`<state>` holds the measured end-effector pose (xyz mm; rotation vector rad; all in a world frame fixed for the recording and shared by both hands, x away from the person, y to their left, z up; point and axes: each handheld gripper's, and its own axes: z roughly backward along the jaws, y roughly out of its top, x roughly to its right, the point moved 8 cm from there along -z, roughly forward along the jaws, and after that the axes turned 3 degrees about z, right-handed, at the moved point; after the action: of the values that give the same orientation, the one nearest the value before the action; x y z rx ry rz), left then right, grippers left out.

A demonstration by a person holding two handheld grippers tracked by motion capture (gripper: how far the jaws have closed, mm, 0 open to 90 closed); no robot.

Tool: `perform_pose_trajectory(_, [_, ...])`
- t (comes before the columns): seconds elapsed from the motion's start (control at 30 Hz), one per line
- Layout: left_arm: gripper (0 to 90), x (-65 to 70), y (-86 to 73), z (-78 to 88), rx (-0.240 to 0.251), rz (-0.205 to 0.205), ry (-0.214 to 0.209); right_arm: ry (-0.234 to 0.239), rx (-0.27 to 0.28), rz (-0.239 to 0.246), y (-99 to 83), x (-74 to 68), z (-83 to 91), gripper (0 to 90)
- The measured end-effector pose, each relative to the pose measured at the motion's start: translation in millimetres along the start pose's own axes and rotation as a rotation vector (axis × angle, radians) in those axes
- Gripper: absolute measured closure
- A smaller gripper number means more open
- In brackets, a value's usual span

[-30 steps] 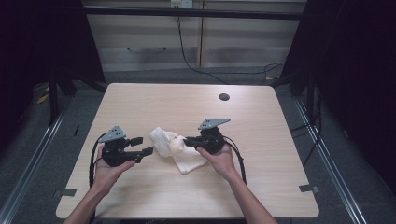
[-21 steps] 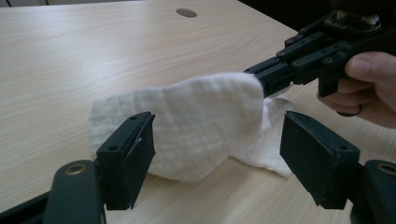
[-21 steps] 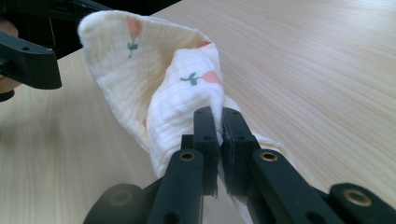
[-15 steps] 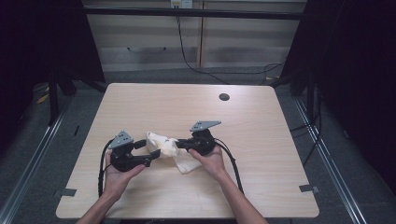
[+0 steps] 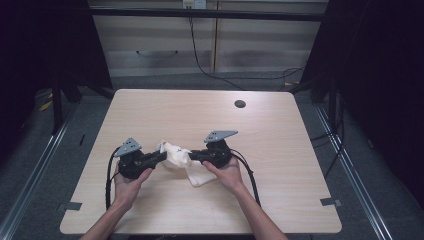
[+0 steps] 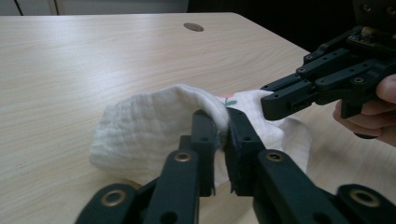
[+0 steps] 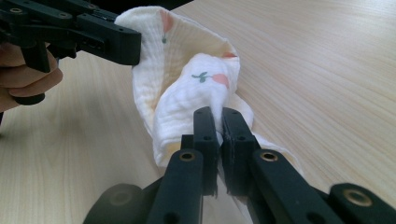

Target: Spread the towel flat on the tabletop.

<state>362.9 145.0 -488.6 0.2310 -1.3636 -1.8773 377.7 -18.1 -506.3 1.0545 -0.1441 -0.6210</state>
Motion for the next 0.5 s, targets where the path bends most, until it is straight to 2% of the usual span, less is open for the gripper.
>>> perform_pose_trajectory(0.23, [87.2, -1.9, 2.9, 3.8, 0.003, 0.01, -0.012, -0.016, 0.008, -0.001, 1.7, 4.9, 7.0, 85.6])
perform_pose_trajectory(0.5, [87.6, -3.4, 10.6, 11.1, 0.027, 0.01, -0.018, -0.039, 0.036, -0.002, 7.0, 10.3, 21.9, 85.7])
